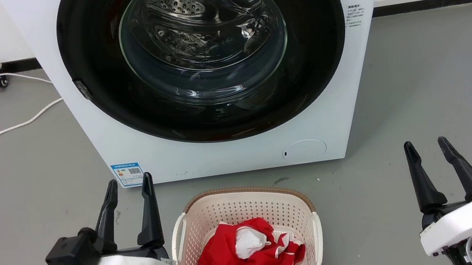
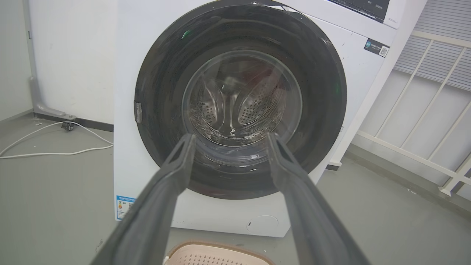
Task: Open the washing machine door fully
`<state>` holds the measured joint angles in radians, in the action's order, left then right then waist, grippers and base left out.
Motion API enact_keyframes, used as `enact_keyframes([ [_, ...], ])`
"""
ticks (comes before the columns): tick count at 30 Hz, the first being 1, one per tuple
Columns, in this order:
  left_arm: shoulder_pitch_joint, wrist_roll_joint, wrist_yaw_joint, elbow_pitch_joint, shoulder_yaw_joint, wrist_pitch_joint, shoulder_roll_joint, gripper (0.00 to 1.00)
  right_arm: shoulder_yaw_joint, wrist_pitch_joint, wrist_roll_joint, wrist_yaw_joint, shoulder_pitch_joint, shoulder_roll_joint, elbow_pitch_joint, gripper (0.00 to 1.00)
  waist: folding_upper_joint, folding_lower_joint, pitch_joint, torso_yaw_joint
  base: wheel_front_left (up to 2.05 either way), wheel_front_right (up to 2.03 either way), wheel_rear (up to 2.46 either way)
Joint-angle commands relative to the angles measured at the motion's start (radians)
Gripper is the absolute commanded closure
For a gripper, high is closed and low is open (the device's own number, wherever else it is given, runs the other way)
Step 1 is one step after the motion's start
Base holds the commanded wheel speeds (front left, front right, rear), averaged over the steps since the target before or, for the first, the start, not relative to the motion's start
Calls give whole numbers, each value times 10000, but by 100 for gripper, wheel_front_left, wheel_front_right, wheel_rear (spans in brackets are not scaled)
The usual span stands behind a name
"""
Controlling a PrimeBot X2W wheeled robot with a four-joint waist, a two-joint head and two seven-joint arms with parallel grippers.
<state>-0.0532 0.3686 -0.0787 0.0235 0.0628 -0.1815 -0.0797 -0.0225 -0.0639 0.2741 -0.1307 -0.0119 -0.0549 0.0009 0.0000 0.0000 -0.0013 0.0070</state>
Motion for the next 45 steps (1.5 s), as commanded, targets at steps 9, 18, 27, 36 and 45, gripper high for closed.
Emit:
enact_keyframes([
  [9, 9, -1125, 202, -148, 236, -287, -149, 0, 35, 19, -1148, 1, 92, 39, -160, 0, 0, 0, -7, 8, 0, 0, 0],
  [18, 98, -1806, 364, -202, 317, -455, -164, 0, 106, -62, -1769, 1, 189, 48, -181, 0, 0, 0, 20, 11, 0, 0, 0],
  [27, 213, -2400, 508, -272, 352, -617, -106, 0, 174, -157, -2336, 1, 259, 55, -211, 0, 0, 0, 61, 18, 0, 0, 0],
  [36, 268, -2932, 529, -322, 368, -742, -63, 0, 147, -248, -2690, 1, 267, 63, -241, 0, 0, 0, 94, 25, 0, 0, 0],
  [45, 302, -3212, 484, -328, 335, -858, 17, 0, 110, -346, -2900, 3, 309, 68, -207, 0, 0, 0, 124, 58, 0, 0, 0],
])
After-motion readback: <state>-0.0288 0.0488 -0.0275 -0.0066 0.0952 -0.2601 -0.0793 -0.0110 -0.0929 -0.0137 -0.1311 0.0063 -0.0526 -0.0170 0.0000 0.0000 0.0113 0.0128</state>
